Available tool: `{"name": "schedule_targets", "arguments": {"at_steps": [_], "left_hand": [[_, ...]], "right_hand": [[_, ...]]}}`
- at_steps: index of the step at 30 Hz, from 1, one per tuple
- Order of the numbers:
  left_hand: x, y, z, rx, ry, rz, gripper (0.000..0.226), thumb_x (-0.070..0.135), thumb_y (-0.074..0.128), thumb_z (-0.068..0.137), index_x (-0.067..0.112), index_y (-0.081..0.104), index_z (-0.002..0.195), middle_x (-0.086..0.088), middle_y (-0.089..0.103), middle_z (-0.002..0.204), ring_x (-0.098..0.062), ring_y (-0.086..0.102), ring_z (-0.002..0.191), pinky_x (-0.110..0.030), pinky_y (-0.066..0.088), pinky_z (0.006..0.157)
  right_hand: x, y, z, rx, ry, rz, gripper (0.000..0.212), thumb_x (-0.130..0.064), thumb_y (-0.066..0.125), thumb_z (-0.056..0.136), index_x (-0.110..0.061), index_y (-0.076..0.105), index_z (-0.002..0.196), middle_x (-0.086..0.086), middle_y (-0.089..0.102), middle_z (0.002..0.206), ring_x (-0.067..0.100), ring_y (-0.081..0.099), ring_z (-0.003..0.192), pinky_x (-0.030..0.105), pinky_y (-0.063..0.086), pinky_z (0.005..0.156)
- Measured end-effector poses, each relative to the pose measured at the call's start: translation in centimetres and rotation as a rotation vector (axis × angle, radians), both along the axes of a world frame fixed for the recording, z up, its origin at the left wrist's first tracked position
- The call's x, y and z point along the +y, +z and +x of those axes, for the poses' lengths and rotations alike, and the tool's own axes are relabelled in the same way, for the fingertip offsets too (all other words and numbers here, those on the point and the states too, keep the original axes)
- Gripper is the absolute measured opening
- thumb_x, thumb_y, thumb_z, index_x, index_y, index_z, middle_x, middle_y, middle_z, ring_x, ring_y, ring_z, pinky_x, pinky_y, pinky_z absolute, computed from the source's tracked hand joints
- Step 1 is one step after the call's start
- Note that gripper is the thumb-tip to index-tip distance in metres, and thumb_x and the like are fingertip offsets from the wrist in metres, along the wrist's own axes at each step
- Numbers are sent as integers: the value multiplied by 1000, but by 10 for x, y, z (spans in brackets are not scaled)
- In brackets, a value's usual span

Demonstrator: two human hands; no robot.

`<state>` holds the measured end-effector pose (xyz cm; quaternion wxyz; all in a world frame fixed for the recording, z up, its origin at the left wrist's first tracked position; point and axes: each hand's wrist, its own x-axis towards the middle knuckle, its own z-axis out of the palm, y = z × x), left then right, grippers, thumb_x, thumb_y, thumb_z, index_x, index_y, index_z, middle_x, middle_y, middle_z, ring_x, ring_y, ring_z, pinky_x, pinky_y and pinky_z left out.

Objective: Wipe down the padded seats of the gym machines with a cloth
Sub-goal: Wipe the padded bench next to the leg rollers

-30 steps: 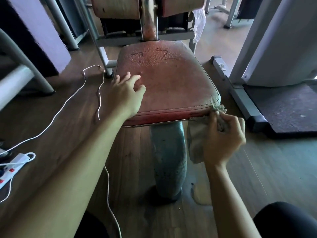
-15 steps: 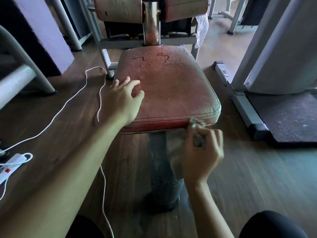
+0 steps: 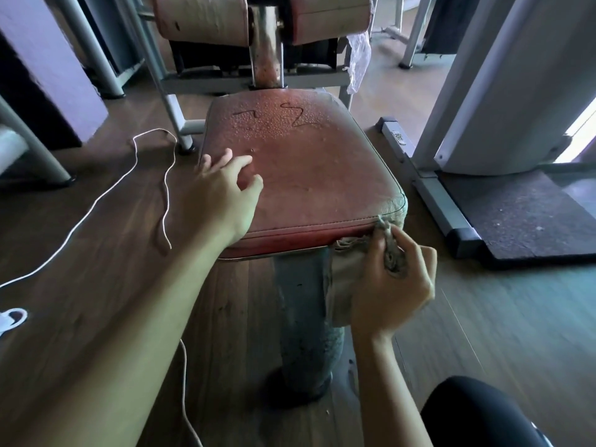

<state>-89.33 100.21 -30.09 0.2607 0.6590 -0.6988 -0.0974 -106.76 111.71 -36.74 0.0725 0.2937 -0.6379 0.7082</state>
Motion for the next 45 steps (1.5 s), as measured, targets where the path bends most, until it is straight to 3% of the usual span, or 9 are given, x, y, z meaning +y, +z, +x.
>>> {"name": "schedule_targets", "arguments": {"at_steps": [6, 9, 12, 18, 25, 32, 36, 40, 45], "left_hand": [[2, 2, -1, 0, 7, -1, 45, 45, 45, 99, 36, 53, 142, 8, 34, 162, -23, 21, 153, -39, 21, 121], [2, 2, -1, -37, -14, -7, 46, 44, 44, 100, 33, 52, 144, 2, 34, 163, -27, 21, 153, -37, 16, 123], [2, 2, -3, -88, -33, -14, 48, 43, 40, 102, 30, 50, 147, -4, 33, 163, -32, 22, 152, -37, 12, 125], [6, 5, -3, -165, -46, 8, 51, 42, 32, 104, 29, 41, 153, -7, 27, 165, -33, 18, 153, -40, 8, 125], [5, 5, -5, -154, -72, 54, 53, 41, 32, 106, 26, 34, 156, -9, 20, 167, -36, 11, 153, -45, 7, 126], [6, 1, -4, -123, -62, -22, 57, 45, 33, 98, 24, 47, 149, -12, 35, 161, -38, 25, 150, -43, 16, 125], [6, 4, -2, -47, -38, 25, 49, 44, 39, 102, 33, 47, 149, 2, 30, 164, -23, 17, 154, -38, 16, 123], [5, 5, 1, 3, -21, 15, 42, 39, 48, 103, 39, 50, 144, 11, 31, 163, -13, 16, 154, -33, 18, 121], [9, 8, -2, 76, -7, 45, 39, 34, 52, 103, 40, 53, 142, 17, 33, 160, -6, 15, 153, -28, 14, 120]], "right_hand": [[6, -14, 24, 154, 131, 39, 8, -11, 83, 83, -8, 77, 87, -2, 63, 82, 23, 64, 73, 34, 56, 66], [5, -8, 3, 154, 82, 62, 9, -14, 83, 82, -10, 77, 87, -6, 62, 82, 9, 62, 73, 18, 50, 68], [2, -1, -3, 14, 7, 49, 11, -22, 80, 85, -13, 77, 89, -5, 63, 82, -5, 59, 72, 5, 41, 69], [9, -3, 23, 62, 171, 76, 9, -14, 83, 82, -13, 76, 89, -3, 65, 84, 5, 64, 75, 14, 49, 71], [16, 22, 22, -126, 237, 83, 10, -18, 82, 84, -21, 78, 92, -7, 70, 87, 5, 70, 82, 20, 55, 76], [-25, 107, -22, 292, 527, 311, 18, -32, 85, 77, -31, 80, 95, -14, 71, 85, -1, 66, 78, 13, 48, 71], [-84, 136, -45, 677, 686, 520, 21, -44, 78, 82, -35, 78, 101, -16, 63, 90, 1, 57, 81, 12, 40, 67], [-117, 119, -50, 1046, 908, 665, 42, -63, 56, 82, -38, 69, 113, -15, 64, 113, 15, 62, 102, 33, 50, 83], [-135, 97, -74, 1028, 1072, 536, 53, -69, 44, 81, -39, 67, 118, -16, 66, 111, 13, 64, 97, 40, 56, 80]]}}
